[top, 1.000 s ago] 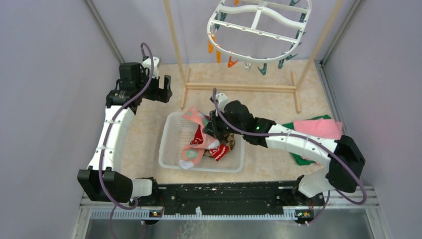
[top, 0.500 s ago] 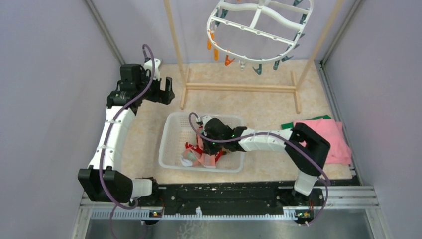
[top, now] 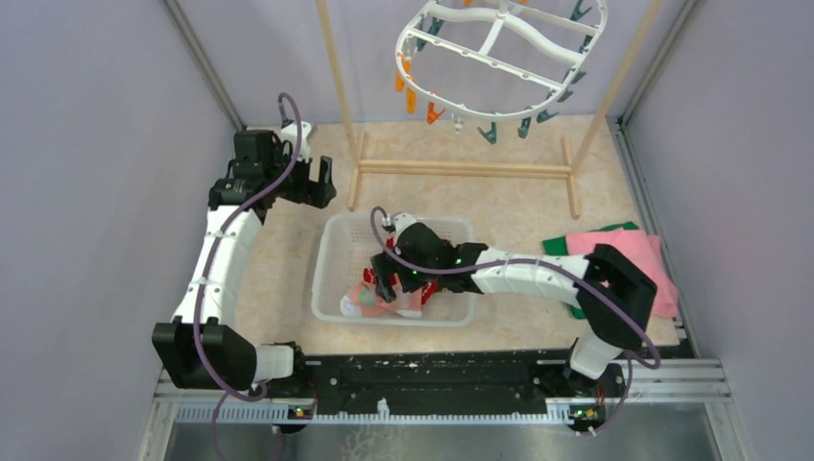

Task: Remove the socks clipped to the hanger

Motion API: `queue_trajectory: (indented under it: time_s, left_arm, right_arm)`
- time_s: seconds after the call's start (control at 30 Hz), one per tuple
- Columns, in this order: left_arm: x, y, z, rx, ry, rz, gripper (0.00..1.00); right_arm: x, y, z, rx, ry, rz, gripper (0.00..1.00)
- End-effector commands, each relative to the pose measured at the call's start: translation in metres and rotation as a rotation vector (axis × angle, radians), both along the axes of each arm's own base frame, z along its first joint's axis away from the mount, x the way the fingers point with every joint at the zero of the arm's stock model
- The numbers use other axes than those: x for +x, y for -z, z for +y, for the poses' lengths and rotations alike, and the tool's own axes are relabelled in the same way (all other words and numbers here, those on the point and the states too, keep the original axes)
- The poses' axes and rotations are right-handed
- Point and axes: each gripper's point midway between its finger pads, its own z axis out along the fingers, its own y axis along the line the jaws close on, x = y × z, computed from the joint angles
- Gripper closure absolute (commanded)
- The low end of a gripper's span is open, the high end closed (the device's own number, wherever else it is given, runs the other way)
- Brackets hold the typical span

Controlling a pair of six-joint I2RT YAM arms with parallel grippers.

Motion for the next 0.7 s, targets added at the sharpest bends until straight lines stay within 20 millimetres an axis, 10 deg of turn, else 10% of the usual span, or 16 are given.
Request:
queue_trajectory:
  time_s: [0.0,0.2,0.47,0.67]
  left_arm:
    - [0.003,-0.009,0.003,0.021,0.036,-0.042,0.01]
    - [0.01,0.0,0.028,0.047,-0.013,-0.045,0.01]
    - [0.018,0.071,0.066,0.026,-0.097,0.004,0.01]
    - [0.023,0.127,0.074,0.026,-0.136,0.092,0.01]
  right_arm:
    - [0.022,-0.103,-0.015,0.114,0.089,-0.18,0.01]
    - [0.011,-0.146,-0.09,0.089,0.203,-0.252,0.01]
    - [0.044,-0.088,-0.309,0.049,0.832,-0.232,0.01]
    - [0.078,-0.082,-0.362,-0.05,1.121,-0.276,0.01]
